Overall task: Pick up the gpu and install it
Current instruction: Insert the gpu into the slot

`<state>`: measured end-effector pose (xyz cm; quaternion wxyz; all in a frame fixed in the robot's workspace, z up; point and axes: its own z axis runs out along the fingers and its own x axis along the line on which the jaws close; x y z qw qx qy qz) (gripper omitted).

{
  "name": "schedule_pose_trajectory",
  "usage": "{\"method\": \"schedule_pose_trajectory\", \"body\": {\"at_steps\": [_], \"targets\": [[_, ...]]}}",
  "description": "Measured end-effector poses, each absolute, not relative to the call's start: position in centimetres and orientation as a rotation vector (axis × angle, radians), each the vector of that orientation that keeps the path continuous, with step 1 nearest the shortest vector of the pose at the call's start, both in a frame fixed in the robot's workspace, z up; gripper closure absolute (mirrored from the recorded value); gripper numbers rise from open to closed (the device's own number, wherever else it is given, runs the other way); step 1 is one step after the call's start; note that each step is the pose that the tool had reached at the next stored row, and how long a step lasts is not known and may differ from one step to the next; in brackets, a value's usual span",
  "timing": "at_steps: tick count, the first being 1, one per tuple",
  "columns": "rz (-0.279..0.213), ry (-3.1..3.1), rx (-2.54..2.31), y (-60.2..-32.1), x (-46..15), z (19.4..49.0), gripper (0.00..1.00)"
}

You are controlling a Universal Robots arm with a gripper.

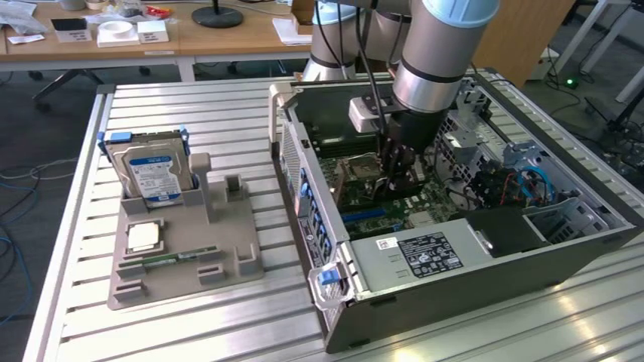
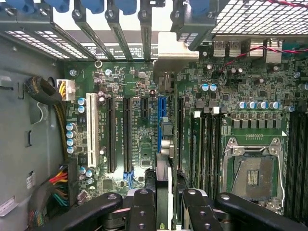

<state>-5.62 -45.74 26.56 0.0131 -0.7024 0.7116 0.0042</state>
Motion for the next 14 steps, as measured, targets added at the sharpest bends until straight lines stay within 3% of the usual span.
{"method": "schedule_pose_trajectory", "body": {"at_steps": [14], "targets": [[0.013,2.217,-2.188,-45.86,-6.35,26.17,0.74]]}}
